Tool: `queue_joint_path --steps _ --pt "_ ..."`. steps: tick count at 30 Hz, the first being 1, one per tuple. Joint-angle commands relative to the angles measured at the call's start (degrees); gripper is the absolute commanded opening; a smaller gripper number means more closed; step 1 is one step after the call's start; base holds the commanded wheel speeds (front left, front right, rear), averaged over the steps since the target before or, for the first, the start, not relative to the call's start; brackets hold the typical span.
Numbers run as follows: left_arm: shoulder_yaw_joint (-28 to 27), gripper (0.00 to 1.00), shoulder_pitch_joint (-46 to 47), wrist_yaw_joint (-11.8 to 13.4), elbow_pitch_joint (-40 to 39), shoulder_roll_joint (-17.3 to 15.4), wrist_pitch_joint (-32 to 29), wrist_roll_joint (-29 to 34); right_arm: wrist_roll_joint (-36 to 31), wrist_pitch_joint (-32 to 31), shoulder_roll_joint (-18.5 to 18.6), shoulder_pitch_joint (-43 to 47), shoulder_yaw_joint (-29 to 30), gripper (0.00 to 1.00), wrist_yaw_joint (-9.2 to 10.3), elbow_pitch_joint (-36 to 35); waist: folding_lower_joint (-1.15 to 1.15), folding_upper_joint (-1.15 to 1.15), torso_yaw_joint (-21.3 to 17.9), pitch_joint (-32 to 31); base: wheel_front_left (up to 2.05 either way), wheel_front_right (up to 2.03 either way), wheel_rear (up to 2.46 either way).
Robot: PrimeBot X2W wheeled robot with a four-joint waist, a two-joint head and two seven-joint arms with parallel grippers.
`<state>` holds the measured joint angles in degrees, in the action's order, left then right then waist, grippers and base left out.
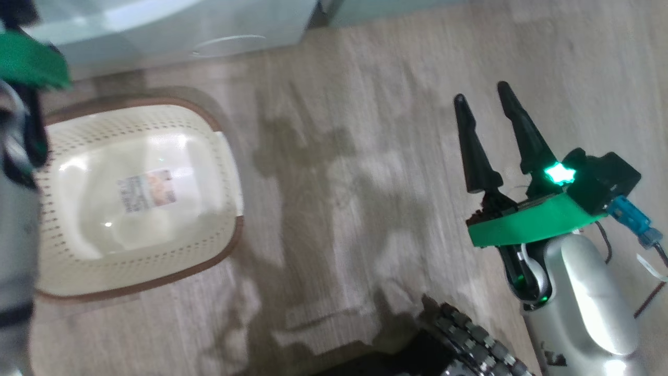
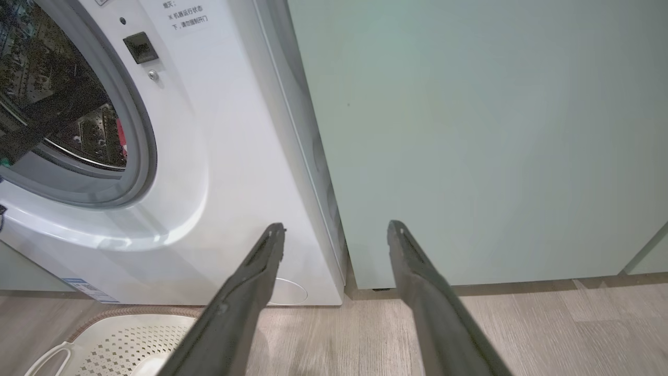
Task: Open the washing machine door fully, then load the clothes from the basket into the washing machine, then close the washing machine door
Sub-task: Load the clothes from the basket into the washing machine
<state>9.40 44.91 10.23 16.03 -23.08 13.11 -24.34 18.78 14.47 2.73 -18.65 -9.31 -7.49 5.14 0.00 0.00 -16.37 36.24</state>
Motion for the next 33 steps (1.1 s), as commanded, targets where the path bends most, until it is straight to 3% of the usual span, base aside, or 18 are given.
queue_joint_path --steps 1,7,19,27,33 --pt "-1.50 1.00 -2.72 1.06 -4.54 -1.35 0.55 0.20 -0.88 0.52 0.15 1.93 -0.24 1.00 0.00 -1.19 0.00 0.00 3.48 -3.40 0.00 0.00 0.00" --pt "-2.19 1.00 -14.59 3.73 -16.07 0.87 1.45 0.33 -3.29 -0.23 0.15 3.03 2.40 1.00 0.00 -0.33 0.00 0.00 7.09 -7.30 0.00 0.00 0.00" --pt "-4.87 1.00 -31.81 6.85 -24.93 5.03 1.86 1.23 -6.35 -3.52 0.15 6.71 7.07 1.00 0.00 -1.55 0.00 0.00 10.94 -15.12 0.00 0.00 0.00" --pt "-4.81 1.00 -38.64 4.90 -24.15 7.48 1.87 2.35 -7.33 -5.91 0.15 10.17 8.50 1.00 0.00 -2.69 0.00 0.00 11.97 -20.89 0.00 0.00 0.00" --pt "-3.25 1.00 -41.77 2.91 -22.57 7.34 1.88 3.38 -7.71 -7.52 0.15 12.96 8.67 1.00 0.00 -4.00 0.00 0.00 11.97 -24.34 0.00 0.00 0.00"
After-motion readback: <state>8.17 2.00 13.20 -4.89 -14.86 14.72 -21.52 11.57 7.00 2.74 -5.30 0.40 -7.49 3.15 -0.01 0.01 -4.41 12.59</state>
